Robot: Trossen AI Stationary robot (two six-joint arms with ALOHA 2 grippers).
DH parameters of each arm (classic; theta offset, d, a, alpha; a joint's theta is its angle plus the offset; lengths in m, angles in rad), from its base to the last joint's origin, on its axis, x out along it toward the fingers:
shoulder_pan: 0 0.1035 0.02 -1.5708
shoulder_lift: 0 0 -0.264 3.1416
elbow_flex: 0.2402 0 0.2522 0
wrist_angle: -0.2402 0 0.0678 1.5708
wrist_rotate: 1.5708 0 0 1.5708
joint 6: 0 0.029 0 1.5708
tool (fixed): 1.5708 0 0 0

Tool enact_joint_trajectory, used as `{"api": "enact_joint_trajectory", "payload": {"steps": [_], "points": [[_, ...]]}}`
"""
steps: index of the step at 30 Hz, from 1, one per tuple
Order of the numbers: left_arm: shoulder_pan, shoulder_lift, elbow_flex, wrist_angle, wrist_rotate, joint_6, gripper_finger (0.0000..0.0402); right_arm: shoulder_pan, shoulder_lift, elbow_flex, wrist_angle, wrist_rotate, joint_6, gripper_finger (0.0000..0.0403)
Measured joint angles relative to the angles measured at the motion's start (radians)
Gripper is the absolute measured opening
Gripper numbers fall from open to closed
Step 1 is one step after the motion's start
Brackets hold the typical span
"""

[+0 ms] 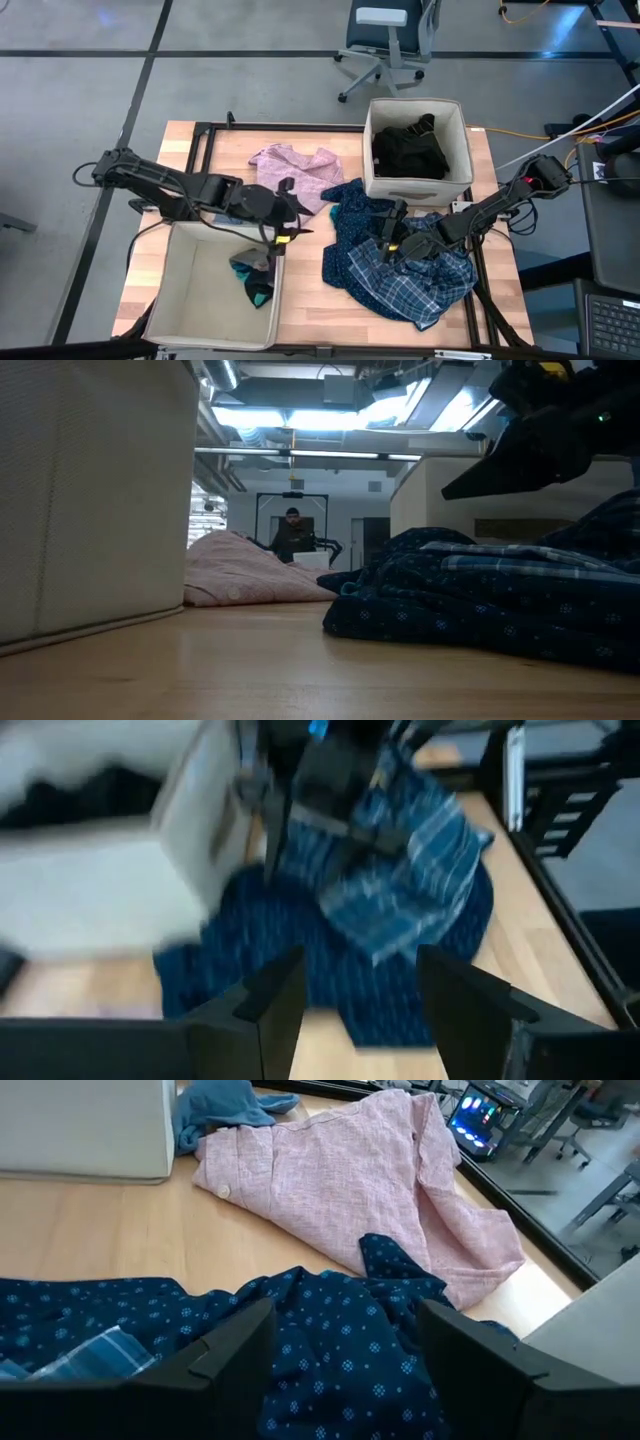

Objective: Sort clothes
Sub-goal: Put the blue checkered shirt into the bottom white laundry organizer

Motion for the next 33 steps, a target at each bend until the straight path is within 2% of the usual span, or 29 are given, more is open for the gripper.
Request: {"api": "enact_joint_trajectory", "payload": {"steps": [3,7,12,19,24,33], "points": [[0.000,0.005,-0.001,0.063,-0.003,0.061,0.0180,0.000,0.000,0.000,0.000,-0.005,0.039,0.0244],[0.000,0.000,-0.070,0.194,-0.003,0.093,0.0180,0.000,-0.005,0.001,-0.001,-0.014,0.080,0.0244],[-0.001,-0.009,-0.179,0.367,-0.012,0.057,0.0180,0.000,-0.046,0.054,-0.032,-0.108,0.058,0.0244],[-0.034,-0.009,-0.311,0.549,-0.112,0.023,0.0180,0.001,-0.105,0.215,-0.364,-0.282,0.068,0.0244],[-0.055,-0.009,-0.378,0.645,-0.163,0.020,0.0180,0.002,-0.105,0.340,-0.626,-0.471,0.153,0.0244],[-0.058,-0.009,-0.418,0.693,-0.167,0.020,0.0180,0.005,-0.093,0.360,-0.793,-0.760,0.299,0.0243]]}}
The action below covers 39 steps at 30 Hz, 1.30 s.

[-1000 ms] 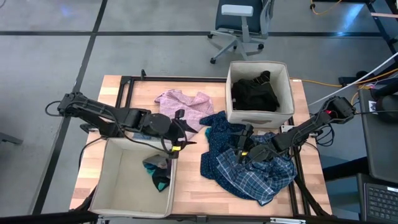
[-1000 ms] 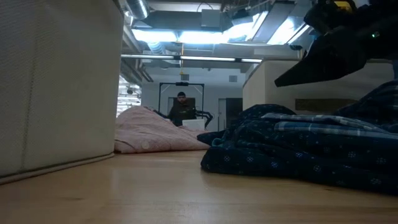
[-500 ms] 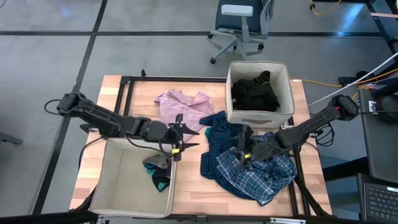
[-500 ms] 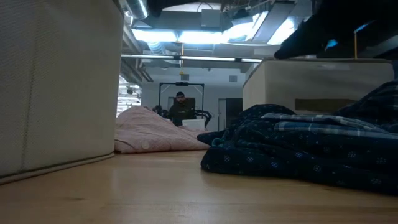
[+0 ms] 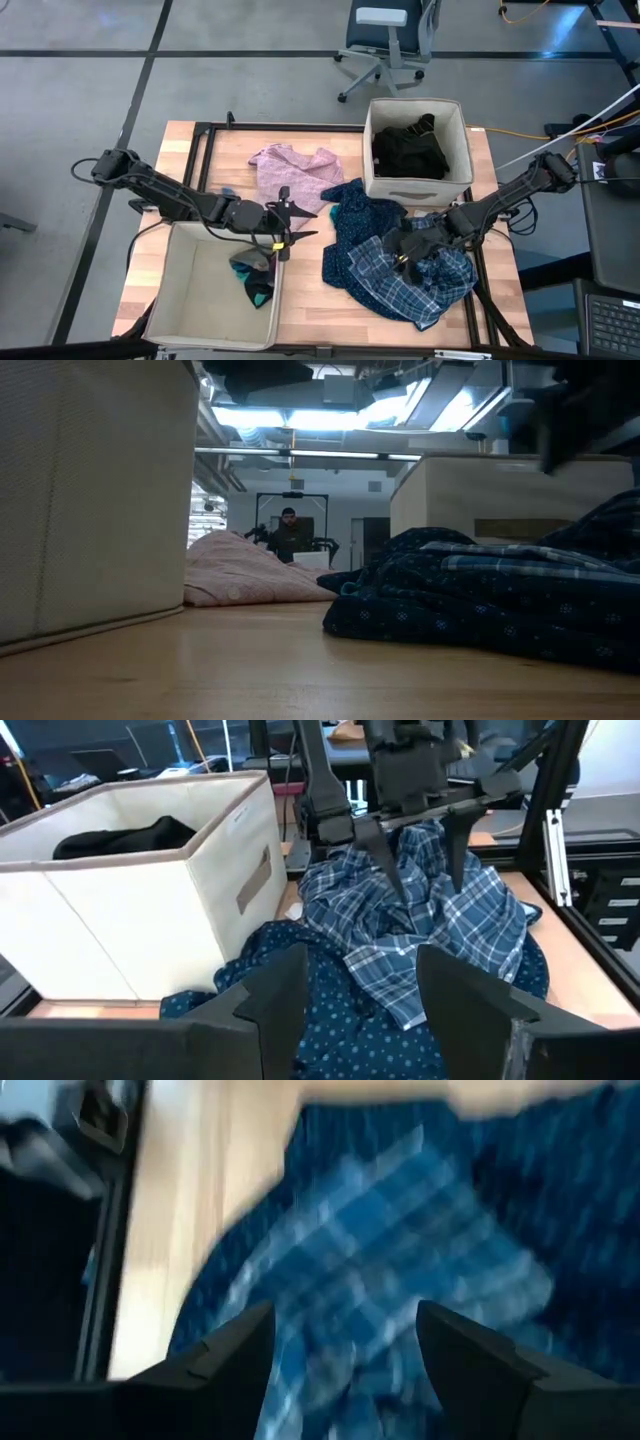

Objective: Sort clothes
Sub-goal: Put the blue checkered shirt into the bottom white laundry organizer

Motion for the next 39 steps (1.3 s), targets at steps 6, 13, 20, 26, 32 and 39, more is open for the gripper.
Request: {"api": "enact_joint_trajectory", "payload": {"steps": [6,13,20,26,32,39], "points": [[0.001,0.000,-0.002,-0.003,0.000,0.000,0.0180,0.045,-0.005,0.006,-0.217,-0.062,0.169,0.0243],[0.008,0.000,-0.002,-0.008,-0.001,0.006,0.0180,0.096,-0.013,0.150,-0.528,-0.059,0.341,0.0243],[0.009,0.000,-0.001,-0.009,-0.001,0.000,0.0180,0.161,-0.007,0.140,-0.504,0.067,0.346,0.0243],[0.009,0.000,-0.001,-0.010,-0.001,-0.005,0.0180,0.201,0.003,0.043,-0.420,0.138,0.354,0.0243],[0.009,0.000,-0.001,-0.014,-0.001,-0.019,0.0180,0.199,0.003,-0.061,-0.233,0.102,0.353,0.0243],[0.009,0.000,-0.001,-0.014,-0.001,-0.019,0.0180,0.199,0.003,-0.154,-0.089,0.133,0.316,0.0243]]}}
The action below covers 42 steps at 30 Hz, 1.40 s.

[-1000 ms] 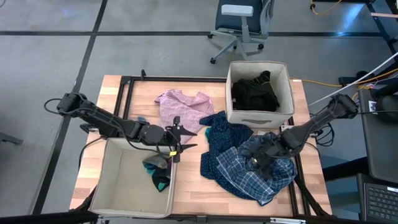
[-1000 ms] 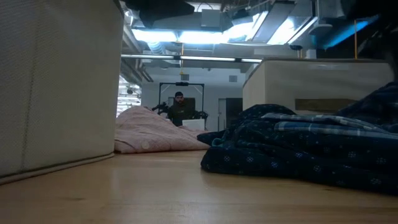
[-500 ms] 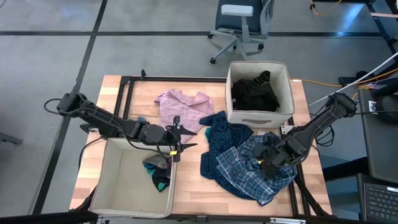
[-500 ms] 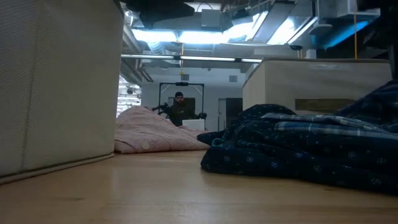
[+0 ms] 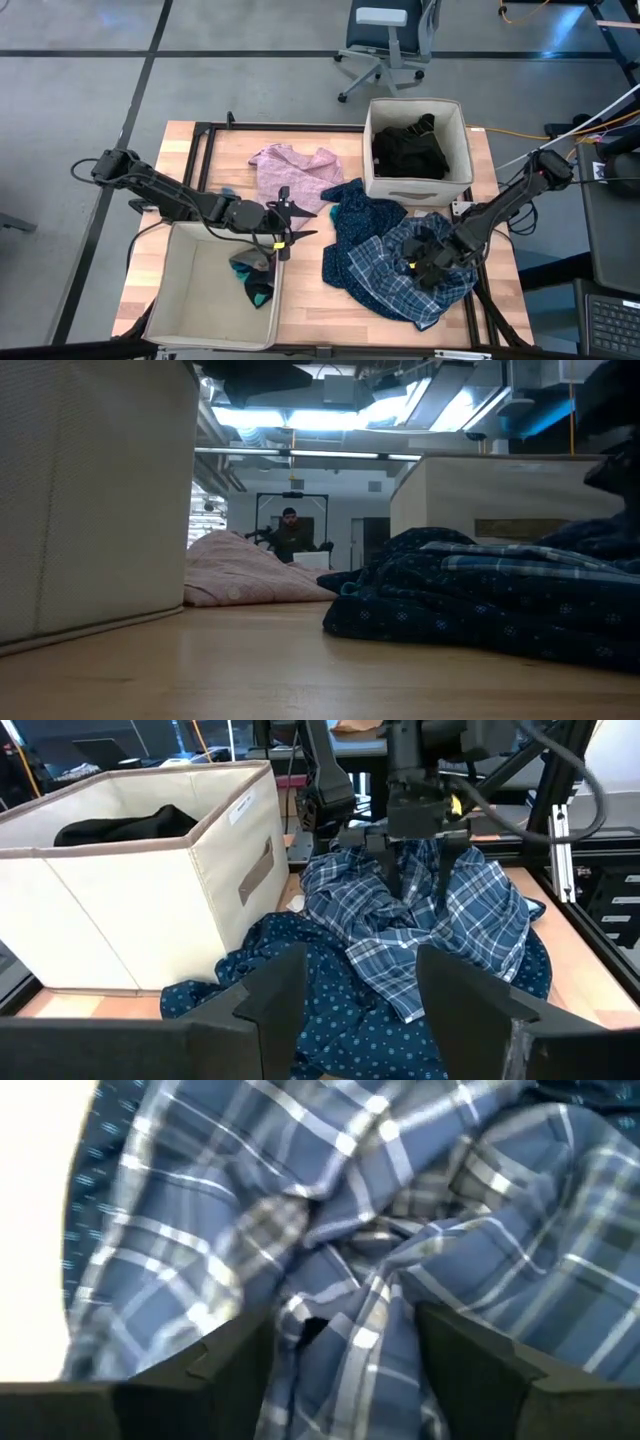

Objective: Sort clothes
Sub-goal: Put the blue checkered shirt into the bottom white laundry organizer

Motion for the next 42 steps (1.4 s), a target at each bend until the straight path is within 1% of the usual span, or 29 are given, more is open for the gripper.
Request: {"api": "enact_joint_trajectory", "payload": {"steps": [7,13,16,19,22,25,29,30,32,36,40,42], "points": [[0.000,0.000,0.000,0.000,0.000,0.000,0.0180,0.000,0.000,-0.082,0.032,0.045,-0.010,0.0243],[0.000,0.000,0.000,0.000,0.000,0.000,0.0180,0.000,0.000,-0.141,0.121,0.099,-0.011,0.0243],[0.000,0.000,0.000,0.000,0.000,0.027,0.0180,0.000,0.000,-0.155,0.134,0.129,-0.010,0.0234],[0.000,0.000,0.000,0.000,0.000,0.071,0.0180,0.000,0.000,-0.161,0.131,0.161,-0.010,0.0206],[0.000,0.000,0.000,0.007,0.000,0.139,0.0180,0.000,0.000,-0.161,0.122,0.180,-0.012,0.0163],[0.001,0.000,0.000,0.015,-0.001,0.240,0.0180,-0.001,0.000,-0.162,0.120,0.194,-0.027,0.0110],[0.024,0.000,0.001,0.043,-0.006,0.385,0.0180,-0.007,0.001,-0.162,0.115,0.253,-0.069,0.0028],[0.035,0.000,0.001,0.051,-0.007,0.412,0.0180,-0.017,0.000,-0.162,0.116,0.261,-0.079,0.0016],[0.061,0.000,0.001,0.064,-0.009,0.451,0.0180,-0.044,-0.007,-0.162,0.126,0.267,-0.100,0.0012],[0.110,0.000,0.001,0.065,-0.009,0.469,0.0180,-0.108,-0.029,-0.162,0.182,0.249,-0.169,0.0028],[0.139,0.000,0.001,0.060,-0.009,0.443,0.0180,-0.159,-0.063,-0.162,0.220,0.240,-0.245,0.0009],[0.148,0.000,0.001,0.044,0.003,0.441,0.0180,-0.181,-0.078,-0.162,0.239,0.242,-0.277,0.0008]]}}
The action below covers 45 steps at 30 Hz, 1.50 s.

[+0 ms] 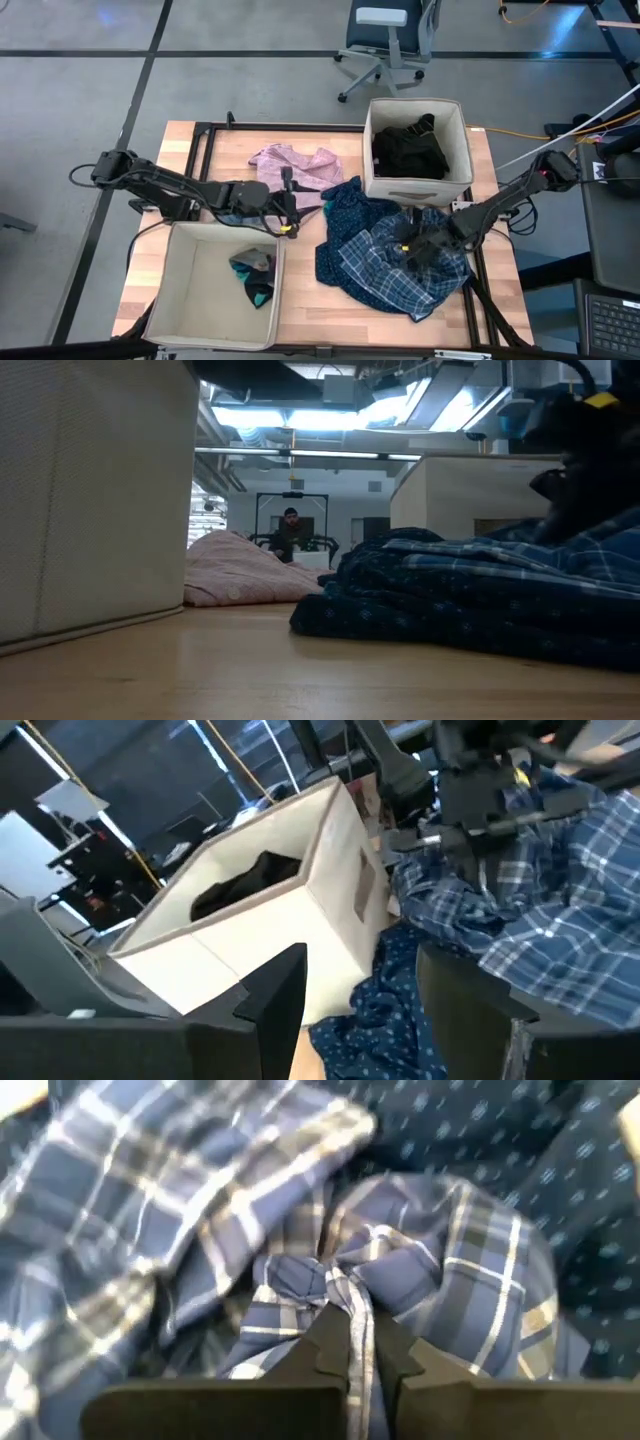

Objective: Sort clothes
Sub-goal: Put the blue checkered shirt into the bottom white laundry organizer

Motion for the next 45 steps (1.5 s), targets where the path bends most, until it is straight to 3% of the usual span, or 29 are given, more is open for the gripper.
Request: {"api": "enact_joint_trajectory", "payload": {"steps": [8,15,19,23,29,32,35,39,41,45], "points": [[0.029,0.000,0.000,-0.076,0.060,-0.006,0.0180,-0.065,-0.029,0.056,0.013,0.009,-0.061,0.0006],[0.030,0.000,0.000,-0.063,0.081,-0.020,0.0180,-0.063,-0.029,0.172,0.029,0.125,-0.258,0.0004],[0.029,0.000,0.000,-0.034,0.128,-0.070,0.0180,-0.063,-0.029,0.206,0.191,0.210,-0.430,0.0005],[0.029,0.000,0.000,-0.013,0.202,-0.130,0.0180,-0.063,-0.019,0.206,0.357,0.200,-0.564,0.0004],[0.017,0.024,-0.001,0.052,0.254,-0.228,0.0180,-0.063,0.047,0.206,0.381,0.191,-0.583,0.0007],[0.005,0.039,-0.001,0.060,0.254,-0.270,0.0180,-0.063,0.097,0.206,0.356,0.190,-0.515,0.0013],[-0.010,0.058,0.000,0.067,0.252,-0.325,0.0180,-0.063,0.144,0.204,0.319,0.185,-0.426,0.0035],[-0.028,0.089,0.000,0.066,0.246,-0.380,0.0180,-0.063,0.170,0.207,0.309,0.069,-0.398,0.0099],[-0.036,0.103,0.000,0.049,0.244,-0.407,0.0180,-0.062,0.163,0.253,0.184,0.021,-0.353,0.0140],[-0.059,0.113,0.000,0.016,0.242,-0.450,0.0180,-0.060,0.153,0.429,-0.235,-0.144,-0.134,0.0227]]}}
